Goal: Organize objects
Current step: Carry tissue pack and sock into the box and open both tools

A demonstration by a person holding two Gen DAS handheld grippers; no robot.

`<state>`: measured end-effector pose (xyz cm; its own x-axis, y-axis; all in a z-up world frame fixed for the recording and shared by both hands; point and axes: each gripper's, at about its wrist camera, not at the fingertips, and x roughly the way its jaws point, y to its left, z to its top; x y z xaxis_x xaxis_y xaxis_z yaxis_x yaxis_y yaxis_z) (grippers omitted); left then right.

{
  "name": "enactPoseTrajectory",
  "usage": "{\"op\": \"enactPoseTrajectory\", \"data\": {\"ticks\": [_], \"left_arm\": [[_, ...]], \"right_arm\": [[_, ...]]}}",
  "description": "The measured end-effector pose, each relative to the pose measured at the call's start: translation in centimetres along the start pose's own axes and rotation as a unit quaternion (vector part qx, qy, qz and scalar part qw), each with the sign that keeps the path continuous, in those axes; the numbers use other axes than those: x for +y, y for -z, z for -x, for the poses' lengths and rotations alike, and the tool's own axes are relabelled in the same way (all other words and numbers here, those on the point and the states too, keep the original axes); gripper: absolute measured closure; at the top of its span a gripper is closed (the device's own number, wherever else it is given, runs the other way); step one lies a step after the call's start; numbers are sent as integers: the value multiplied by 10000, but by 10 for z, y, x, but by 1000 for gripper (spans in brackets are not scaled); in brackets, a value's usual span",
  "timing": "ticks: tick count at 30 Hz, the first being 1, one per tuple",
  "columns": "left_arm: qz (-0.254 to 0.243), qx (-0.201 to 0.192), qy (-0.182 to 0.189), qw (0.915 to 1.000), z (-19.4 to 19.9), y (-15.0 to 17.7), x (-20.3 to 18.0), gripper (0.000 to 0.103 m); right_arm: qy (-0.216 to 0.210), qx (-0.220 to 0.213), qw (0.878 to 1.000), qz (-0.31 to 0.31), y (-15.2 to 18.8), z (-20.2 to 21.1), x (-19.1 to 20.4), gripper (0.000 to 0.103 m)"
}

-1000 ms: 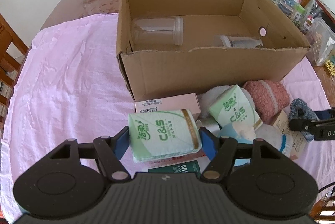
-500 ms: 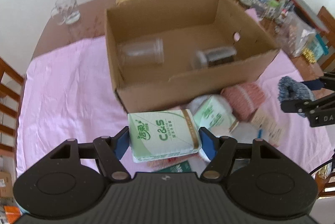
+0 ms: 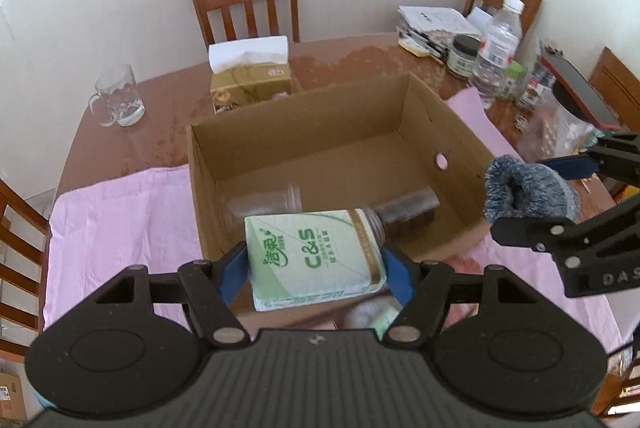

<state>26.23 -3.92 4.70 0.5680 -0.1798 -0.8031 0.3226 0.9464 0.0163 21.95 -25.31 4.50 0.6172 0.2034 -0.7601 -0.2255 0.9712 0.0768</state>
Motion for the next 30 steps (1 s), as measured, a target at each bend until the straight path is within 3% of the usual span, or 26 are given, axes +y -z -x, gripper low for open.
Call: {"op": "enactPoseTrajectory", "data": {"ticks": [1, 3, 15, 30], "left_arm": [[35, -35, -26, 10000, -3, -2, 1, 30], [134, -84, -103, 9998, -9, -6, 5, 7], [342, -49, -177, 9992, -20, 6, 14, 7], [1058, 45, -160, 9942, -23, 26, 38, 6]], "right_arm": [[1, -34, 10000, 14, -4, -1, 0, 22], [1, -75, 10000, 20, -11, -3, -2, 22], [44, 91, 9999, 85, -25, -28, -5, 22], [129, 276, 9991, 305, -59, -71, -12, 22]]}}
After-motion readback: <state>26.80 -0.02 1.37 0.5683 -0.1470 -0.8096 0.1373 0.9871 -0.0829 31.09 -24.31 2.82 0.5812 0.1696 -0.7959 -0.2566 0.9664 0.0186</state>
